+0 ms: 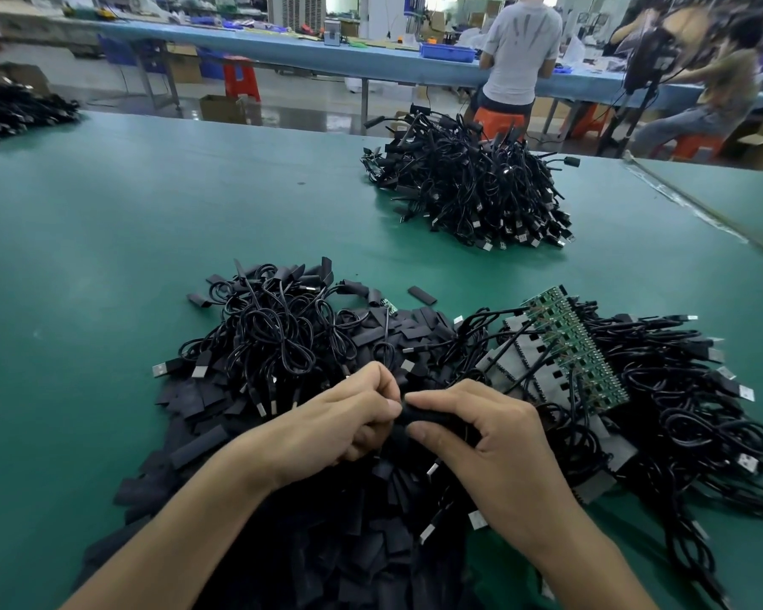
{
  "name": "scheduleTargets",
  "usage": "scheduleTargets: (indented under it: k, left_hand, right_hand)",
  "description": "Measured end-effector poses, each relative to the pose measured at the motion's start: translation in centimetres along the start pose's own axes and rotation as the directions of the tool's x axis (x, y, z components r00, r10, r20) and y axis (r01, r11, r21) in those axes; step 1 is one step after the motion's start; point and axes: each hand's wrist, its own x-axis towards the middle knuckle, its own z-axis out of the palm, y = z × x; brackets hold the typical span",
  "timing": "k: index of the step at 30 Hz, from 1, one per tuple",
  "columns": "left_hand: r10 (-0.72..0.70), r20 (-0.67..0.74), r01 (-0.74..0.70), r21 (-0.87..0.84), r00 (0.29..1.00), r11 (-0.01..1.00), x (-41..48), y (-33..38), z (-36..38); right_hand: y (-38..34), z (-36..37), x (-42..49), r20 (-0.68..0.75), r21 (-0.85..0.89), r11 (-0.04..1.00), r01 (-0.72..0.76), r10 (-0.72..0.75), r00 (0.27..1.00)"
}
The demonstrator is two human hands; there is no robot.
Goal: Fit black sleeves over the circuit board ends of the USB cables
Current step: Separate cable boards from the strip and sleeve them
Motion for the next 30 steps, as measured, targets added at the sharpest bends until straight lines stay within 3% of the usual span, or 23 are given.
scheduleTargets:
  k: [3,9,16,23,30]
  left_hand:
    - [0.029,-0.008,-0.029,0.02,1.0,0.999,0.1,-0.1,0.1]
    - [0.172,-0.241,-0.166,0.041,0.955,0.985,0.5,-0.7,-0.5]
    - [0.177,-0.31,-0.192,-0.021,0.934,0.981,0.8,-1.2,-0.2]
    - [0.159,-0.275,-0.146,0.065,0.948,0.987,0.8,-1.3,-0.3]
    - [0.134,-0.234,-0.122,0.067,0.963,0.99,0.7,-1.1,-0.3]
  right_hand:
    - [-0.1,0.1,0.0,-0.049,-0.014,1.0,0.028,-0.028,0.998]
    - [-0.4,0.0,0.1,-0.181,-0.042,0.999,0.021,-0.028,0.983]
    - [-0.2,0.0,0.1,-0.189,-0.084,0.996,-0.011,-0.005,0.982]
    - [0.1,-0.2,0.0,-0.049,-0.169,0.985,-0.041,0.033,0.998]
    - [0.3,-0.1,0.0,-0.097,-0.151,0.988,-0.012,-0.003,0.995]
